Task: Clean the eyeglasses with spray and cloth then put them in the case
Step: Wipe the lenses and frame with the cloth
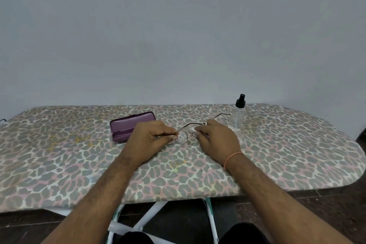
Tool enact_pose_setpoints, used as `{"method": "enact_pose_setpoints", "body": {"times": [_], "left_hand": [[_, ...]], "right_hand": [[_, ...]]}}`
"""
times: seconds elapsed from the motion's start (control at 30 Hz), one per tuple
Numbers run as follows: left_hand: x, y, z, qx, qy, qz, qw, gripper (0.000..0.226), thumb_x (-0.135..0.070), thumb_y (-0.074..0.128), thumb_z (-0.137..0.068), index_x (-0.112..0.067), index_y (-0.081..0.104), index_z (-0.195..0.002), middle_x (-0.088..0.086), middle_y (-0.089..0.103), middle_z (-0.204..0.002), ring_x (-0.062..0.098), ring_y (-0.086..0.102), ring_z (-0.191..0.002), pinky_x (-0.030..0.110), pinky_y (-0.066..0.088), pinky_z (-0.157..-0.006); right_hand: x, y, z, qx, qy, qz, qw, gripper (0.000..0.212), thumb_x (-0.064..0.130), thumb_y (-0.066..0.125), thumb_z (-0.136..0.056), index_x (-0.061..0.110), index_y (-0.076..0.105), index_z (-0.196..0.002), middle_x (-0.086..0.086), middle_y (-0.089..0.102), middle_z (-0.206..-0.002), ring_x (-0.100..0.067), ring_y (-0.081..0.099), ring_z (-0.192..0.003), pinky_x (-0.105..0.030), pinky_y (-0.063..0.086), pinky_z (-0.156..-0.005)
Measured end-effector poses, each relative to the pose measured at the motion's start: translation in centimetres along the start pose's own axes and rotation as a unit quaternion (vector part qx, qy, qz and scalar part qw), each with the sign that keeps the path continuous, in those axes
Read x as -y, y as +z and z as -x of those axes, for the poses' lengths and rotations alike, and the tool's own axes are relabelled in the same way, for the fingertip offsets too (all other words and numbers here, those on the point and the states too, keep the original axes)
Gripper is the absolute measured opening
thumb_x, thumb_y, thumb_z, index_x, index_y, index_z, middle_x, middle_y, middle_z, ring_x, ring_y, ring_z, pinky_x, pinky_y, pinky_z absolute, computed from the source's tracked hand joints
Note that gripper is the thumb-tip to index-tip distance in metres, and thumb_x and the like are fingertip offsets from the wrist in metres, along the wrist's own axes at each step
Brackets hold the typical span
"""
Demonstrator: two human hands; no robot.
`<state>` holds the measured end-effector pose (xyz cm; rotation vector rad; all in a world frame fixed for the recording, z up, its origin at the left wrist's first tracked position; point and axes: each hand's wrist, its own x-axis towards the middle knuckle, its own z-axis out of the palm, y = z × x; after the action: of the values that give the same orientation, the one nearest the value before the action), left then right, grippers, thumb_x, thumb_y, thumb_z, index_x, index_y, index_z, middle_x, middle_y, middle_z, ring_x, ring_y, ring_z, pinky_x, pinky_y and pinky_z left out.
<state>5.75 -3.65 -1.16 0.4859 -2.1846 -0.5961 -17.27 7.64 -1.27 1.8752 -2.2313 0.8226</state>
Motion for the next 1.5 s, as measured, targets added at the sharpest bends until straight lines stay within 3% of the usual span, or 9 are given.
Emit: {"method": "enact_pose_setpoints", "body": {"times": [0.13, 0.3, 0.5, 0.6, 0.77, 0.97, 1.13, 1.37, 1.5], "left_hand": [[0.1, -0.02, -0.02, -0.008, 0.005, -0.003, 1.0, 0.017, -0.015, 0.087, -0.091, -0.018, 0.088, -0.107, -0.013, 0.082, -0.095, 0.007, 0.078, -0.088, 0.019, 0.06, -0.08], [-0.01, 0.03, 0.03, -0.013, 0.006, 0.002, 1.0, 0.016, -0.015, 0.086, -0.091, -0.018, 0.088, -0.106, -0.01, 0.083, -0.096, 0.009, 0.08, -0.088, 0.025, 0.063, -0.081], [0.1, 0.08, 0.0, -0.012, 0.006, -0.004, 1.0, 0.018, -0.016, 0.087, -0.09, -0.019, 0.088, -0.107, -0.01, 0.083, -0.096, 0.009, 0.079, -0.088, 0.026, 0.064, -0.081], [-0.01, 0.01, -0.06, -0.016, 0.009, -0.014, 1.0, 0.017, -0.016, 0.086, -0.09, -0.019, 0.088, -0.107, -0.012, 0.082, -0.096, 0.006, 0.079, -0.088, 0.022, 0.063, -0.081], [-0.16, 0.02, 0.01, -0.008, 0.009, -0.005, 1.0, 0.017, -0.016, 0.087, -0.09, -0.019, 0.088, -0.107, -0.013, 0.082, -0.095, 0.006, 0.079, -0.087, 0.018, 0.06, -0.08], [-0.3, 0.08, -0.05, -0.004, 0.01, -0.001, 1.0, 0.017, -0.015, 0.087, -0.09, -0.017, 0.088, -0.106, -0.014, 0.081, -0.094, 0.003, 0.077, -0.087, 0.012, 0.055, -0.079], [-0.23, 0.05, -0.12, -0.007, 0.013, -0.007, 1.0, 0.016, -0.016, 0.086, -0.091, -0.017, 0.088, -0.106, -0.012, 0.082, -0.094, 0.005, 0.078, -0.086, 0.015, 0.057, -0.079], [-0.24, 0.15, -0.09, -0.006, 0.009, 0.0, 1.0, 0.017, -0.016, 0.087, -0.09, -0.018, 0.088, -0.106, -0.013, 0.081, -0.092, 0.006, 0.077, -0.085, 0.014, 0.056, -0.078], [-0.15, 0.12, -0.08, -0.009, 0.007, -0.001, 1.0, 0.017, -0.017, 0.087, -0.09, -0.018, 0.088, -0.107, -0.014, 0.081, -0.092, 0.005, 0.078, -0.085, 0.014, 0.057, -0.078]], "right_hand": [[0.1, -0.07, 0.54, 0.005, -0.001, -0.024, 1.0, 0.026, 0.036, 0.062, -0.101, 0.03, 0.081, -0.117, 0.01, 0.069, -0.103, -0.017, 0.067, -0.096, -0.037, 0.055, -0.076], [0.32, 0.17, 0.28, -0.01, 0.037, 0.062, 0.997, 0.029, 0.038, 0.056, -0.105, 0.02, 0.079, -0.101, 0.006, 0.06, -0.096, -0.025, 0.067, -0.09, -0.034, 0.042, -0.064], [0.17, -0.14, 0.26, 0.021, 0.004, -0.025, 0.999, 0.031, 0.033, 0.057, -0.106, 0.029, 0.077, -0.13, 0.011, 0.054, -0.096, -0.018, 0.063, -0.092, -0.033, 0.041, -0.068], [0.17, -0.08, 0.37, 0.0, 0.021, -0.023, 1.0, 0.026, 0.033, 0.06, -0.102, 0.028, 0.082, -0.114, 0.016, 0.05, -0.087, -0.01, 0.054, -0.083, -0.031, 0.04, -0.068], [0.3, 0.33, 0.17, -0.01, 0.041, 0.031, 0.999, 0.027, 0.033, 0.054, -0.106, 0.018, 0.073, -0.095, 0.009, 0.044, -0.09, -0.026, 0.064, -0.085, -0.034, 0.036, -0.064], [0.09, 0.2, -0.13, 0.03, 0.012, -0.041, 0.999, 0.033, 0.029, 0.056, -0.104, 0.028, 0.075, -0.131, 0.011, 0.056, -0.103, -0.018, 0.063, -0.096, -0.036, 0.052, -0.075], [-0.02, 0.21, 0.01, -0.008, 0.059, -0.028, 0.998, 0.024, 0.033, 0.061, -0.1, 0.029, 0.082, -0.108, 0.01, 0.065, -0.105, -0.016, 0.066, -0.095, -0.033, 0.051, -0.073], [-0.06, 0.48, -0.27, 0.03, 0.011, -0.018, 0.999, 0.037, 0.027, 0.052, -0.106, 0.028, 0.07, -0.139, 0.014, 0.045, -0.101, -0.017, 0.061, -0.094, -0.033, 0.043, -0.069], [-0.24, 0.57, -0.25, 0.016, 0.025, -0.068, 0.997, 0.028, 0.025, 0.057, -0.102, 0.027, 0.08, -0.118, 0.014, 0.055, -0.1, -0.013, 0.061, -0.092, -0.033, 0.049, -0.074]]}}
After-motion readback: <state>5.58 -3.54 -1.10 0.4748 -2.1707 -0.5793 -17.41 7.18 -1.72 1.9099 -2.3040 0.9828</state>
